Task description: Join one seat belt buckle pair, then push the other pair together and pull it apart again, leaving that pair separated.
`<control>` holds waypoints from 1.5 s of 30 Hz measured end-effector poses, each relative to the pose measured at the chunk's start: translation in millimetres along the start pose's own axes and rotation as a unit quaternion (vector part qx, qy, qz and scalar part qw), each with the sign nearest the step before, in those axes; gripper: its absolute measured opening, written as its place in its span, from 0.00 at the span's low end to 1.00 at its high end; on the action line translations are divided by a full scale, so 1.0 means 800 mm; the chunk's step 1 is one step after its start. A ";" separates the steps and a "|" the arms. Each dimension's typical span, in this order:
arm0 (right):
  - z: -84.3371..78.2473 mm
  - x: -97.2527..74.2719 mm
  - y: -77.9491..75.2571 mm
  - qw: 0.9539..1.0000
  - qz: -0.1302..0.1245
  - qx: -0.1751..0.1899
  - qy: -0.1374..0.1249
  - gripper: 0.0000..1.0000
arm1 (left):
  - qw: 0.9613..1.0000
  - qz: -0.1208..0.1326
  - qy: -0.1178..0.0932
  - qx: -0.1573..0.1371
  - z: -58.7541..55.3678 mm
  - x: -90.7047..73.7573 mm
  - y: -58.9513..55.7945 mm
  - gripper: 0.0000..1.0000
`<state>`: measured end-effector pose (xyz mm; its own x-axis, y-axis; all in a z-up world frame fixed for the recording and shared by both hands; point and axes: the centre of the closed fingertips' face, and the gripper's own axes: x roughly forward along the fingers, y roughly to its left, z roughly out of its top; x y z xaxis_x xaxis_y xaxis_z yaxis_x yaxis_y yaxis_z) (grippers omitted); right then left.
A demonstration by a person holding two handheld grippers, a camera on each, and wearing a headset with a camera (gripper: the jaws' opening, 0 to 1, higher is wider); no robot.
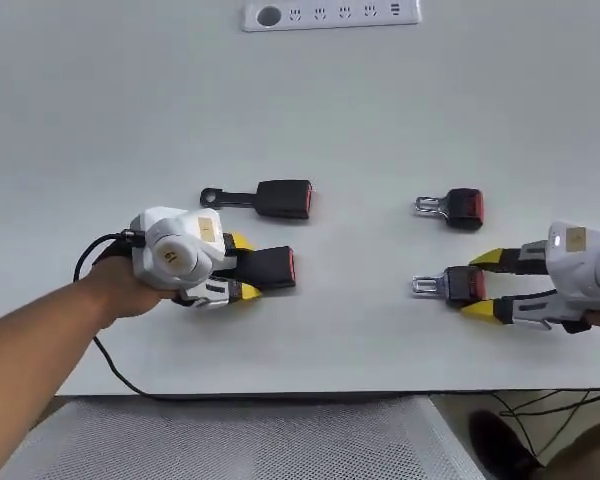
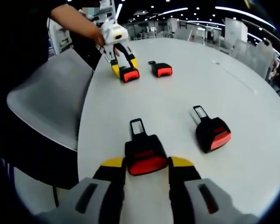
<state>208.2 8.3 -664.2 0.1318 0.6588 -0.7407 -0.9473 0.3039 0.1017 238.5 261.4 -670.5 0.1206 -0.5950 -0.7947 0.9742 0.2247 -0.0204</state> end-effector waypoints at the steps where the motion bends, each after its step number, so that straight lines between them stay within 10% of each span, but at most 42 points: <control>1: 0.000 0.000 0.000 1.000 0.000 0.001 -0.001 0.36 | 1.000 -0.004 0.003 0.003 -0.001 -0.001 0.000 0.34; 14: 0.002 0.001 -0.001 1.000 0.010 -0.008 -0.005 0.34 | 0.997 -0.039 0.034 0.066 -0.001 -0.005 -0.005 0.33; 45: 0.070 0.060 0.011 0.998 0.029 -0.022 -0.056 0.34 | 0.997 -0.035 0.037 0.057 -0.003 -0.006 -0.005 0.33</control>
<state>222.7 81.2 -662.0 0.1059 0.7474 -0.6559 -0.9659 0.2339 0.1106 233.2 265.1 -667.8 0.0420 -0.5470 -0.8361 0.9956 0.0934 -0.0110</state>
